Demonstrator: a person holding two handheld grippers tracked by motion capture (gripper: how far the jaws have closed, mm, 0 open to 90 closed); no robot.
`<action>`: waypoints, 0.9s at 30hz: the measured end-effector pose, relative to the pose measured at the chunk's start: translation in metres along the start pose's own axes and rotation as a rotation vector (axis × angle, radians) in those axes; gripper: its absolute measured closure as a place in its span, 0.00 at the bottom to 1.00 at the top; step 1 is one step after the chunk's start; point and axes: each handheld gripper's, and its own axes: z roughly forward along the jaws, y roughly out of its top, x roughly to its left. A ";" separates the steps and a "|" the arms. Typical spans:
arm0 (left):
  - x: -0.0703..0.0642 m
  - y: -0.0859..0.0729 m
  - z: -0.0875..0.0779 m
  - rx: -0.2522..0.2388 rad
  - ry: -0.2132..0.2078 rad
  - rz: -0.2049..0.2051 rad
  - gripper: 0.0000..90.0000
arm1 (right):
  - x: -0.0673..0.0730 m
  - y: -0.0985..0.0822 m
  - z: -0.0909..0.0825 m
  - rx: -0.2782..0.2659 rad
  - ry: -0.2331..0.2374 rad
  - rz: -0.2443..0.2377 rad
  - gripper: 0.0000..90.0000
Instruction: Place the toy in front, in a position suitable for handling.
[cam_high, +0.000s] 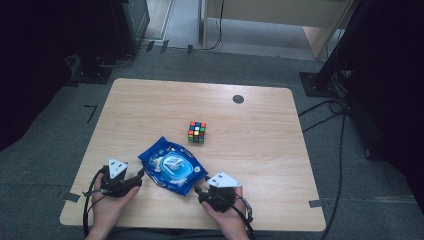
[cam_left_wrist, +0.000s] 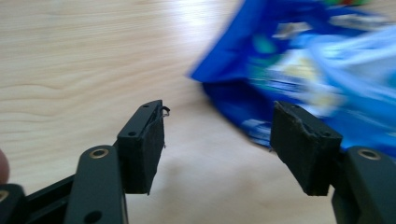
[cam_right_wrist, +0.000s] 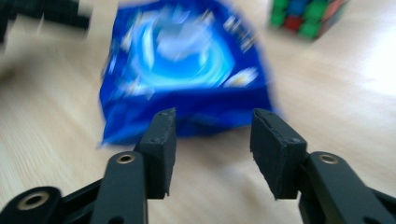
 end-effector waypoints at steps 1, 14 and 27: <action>-0.005 -0.002 -0.002 0.009 -0.027 0.007 0.42 | -0.005 0.003 -0.003 -0.018 -0.004 0.015 0.60; -0.026 0.005 0.031 0.099 -0.057 0.057 0.46 | -0.004 0.015 0.029 0.035 0.029 0.008 0.65; 0.008 0.008 0.020 0.006 0.020 -0.030 0.42 | -0.013 0.052 0.031 -0.104 -0.080 0.107 0.46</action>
